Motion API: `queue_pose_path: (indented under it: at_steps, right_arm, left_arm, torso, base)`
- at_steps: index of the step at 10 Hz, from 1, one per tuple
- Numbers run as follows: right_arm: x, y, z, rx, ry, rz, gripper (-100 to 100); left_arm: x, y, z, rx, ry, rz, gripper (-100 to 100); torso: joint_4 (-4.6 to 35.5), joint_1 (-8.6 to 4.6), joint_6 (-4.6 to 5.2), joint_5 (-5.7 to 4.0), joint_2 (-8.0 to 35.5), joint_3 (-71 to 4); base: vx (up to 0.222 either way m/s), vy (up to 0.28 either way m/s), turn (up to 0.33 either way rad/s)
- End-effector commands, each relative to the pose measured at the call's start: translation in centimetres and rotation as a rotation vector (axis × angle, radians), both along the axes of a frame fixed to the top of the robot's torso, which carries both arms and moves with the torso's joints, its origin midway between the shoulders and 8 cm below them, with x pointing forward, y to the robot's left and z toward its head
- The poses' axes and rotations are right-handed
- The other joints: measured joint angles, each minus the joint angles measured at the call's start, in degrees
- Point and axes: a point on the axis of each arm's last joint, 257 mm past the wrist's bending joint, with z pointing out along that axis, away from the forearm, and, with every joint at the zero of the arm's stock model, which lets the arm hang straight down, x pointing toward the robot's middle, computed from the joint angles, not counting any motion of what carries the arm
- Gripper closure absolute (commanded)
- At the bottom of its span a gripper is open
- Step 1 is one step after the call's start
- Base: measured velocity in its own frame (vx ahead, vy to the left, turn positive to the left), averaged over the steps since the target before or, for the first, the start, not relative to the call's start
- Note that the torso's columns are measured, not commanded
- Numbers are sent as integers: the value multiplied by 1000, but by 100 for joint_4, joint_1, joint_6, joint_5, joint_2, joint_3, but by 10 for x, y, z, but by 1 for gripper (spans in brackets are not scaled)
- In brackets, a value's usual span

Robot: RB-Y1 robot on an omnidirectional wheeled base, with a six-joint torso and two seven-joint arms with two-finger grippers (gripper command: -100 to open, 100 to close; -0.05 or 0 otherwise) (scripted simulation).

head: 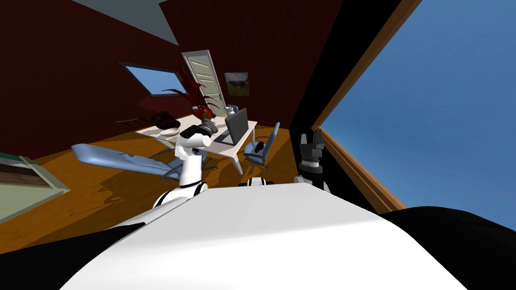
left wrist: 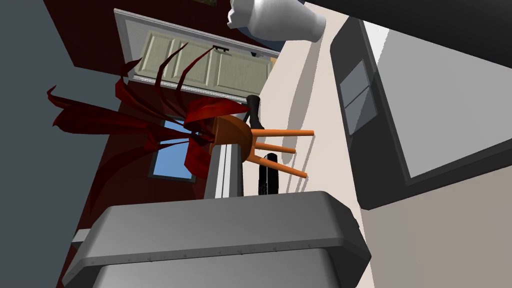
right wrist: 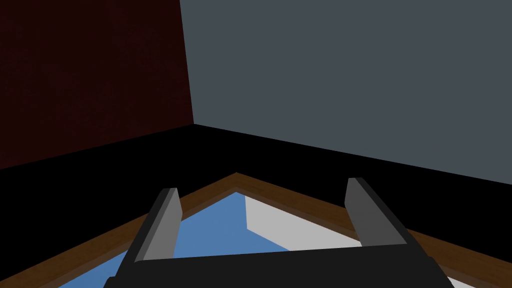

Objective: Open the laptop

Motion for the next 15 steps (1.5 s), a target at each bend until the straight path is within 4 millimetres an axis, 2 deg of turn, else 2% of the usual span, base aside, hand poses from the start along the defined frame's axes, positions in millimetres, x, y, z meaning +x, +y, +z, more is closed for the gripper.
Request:
queue_pose_path:
  at_steps: [1, 3, 4, 5, 6, 8, 10, 11, 13, 14, 15]
  right_arm:
    - [0, 0, 0, 0, 0, 0, 0]
    - [0, 0, 0, 0, 0, 0, 0]
    - [0, 0, 0, 0, 0, 0, 0]
    - [0, 0, 0, 0, 0, 0, 0]
    - [0, 0, 0, 0, 0, 0, 0]
    - [0, 0, 0, 0, 0, 0, 0]
    - [0, 0, 0, 0, 0, 0, 0]
    - [0, 0, 0, 0, 0, 0, 0]
    - [0, 0, 0, 0, 0, 0, 0]
    - [0, 0, 0, 0, 0, 0, 0]
    - [0, 0, 0, 0, 0, 0, 0]
  left_arm:
    - [18, -18, -3, -27, 4, -14, 100]
    - [31, -24, 8, -37, -3, -24, 100]
    - [35, -24, 5, -41, 7, -23, 100]
    - [37, -21, -6, -46, 29, -18, 100]
    - [48, -45, 2, -59, 11, -41, 100]
    - [60, -52, 12, -67, 10, -51, 100]
    - [66, -50, -4, -75, 46, -46, 100]
    - [77, -77, 5, -83, 32, -73, 100]
    - [92, -86, 8, -92, 51, -83, 100]
    - [93, -85, 1, -94, 64, -81, 100]
    - [101, -113, 10, -96, 53, -109, 100]
  torso:
    - [-1, 3, -1, 1, 1, 0]
    - [13, 38, -1, 11, 42, 26]
    - [9, 22, -1, 7, 28, 18]
    - [4, 9, 0, 3, 12, 8]
    - [1, 6, -1, 2, 4, 2]
    - [11, 33, 0, 10, 36, 23]
    - [2, 3, -1, 1, 5, 3]
    - [0, 5, -1, 2, 3, 2]
    - [12, 38, -1, 11, 37, 24]
    - [7, 20, -1, 7, 23, 15]
    - [3, 4, -1, 2, 11, 7]
  base:
    - [-65, 55, 77]
    - [-69, 64, 13]
    - [-21, 26, -2]
    - [-2, 9, 1]
    - [-84, 75, 88]
    - [-67, 72, 7]
    - [-3, 8, 0]
    - [-71, 63, 77]
    - [-61, 77, 13]
    - [-18, 19, -4]
    - [-68, 66, 94]
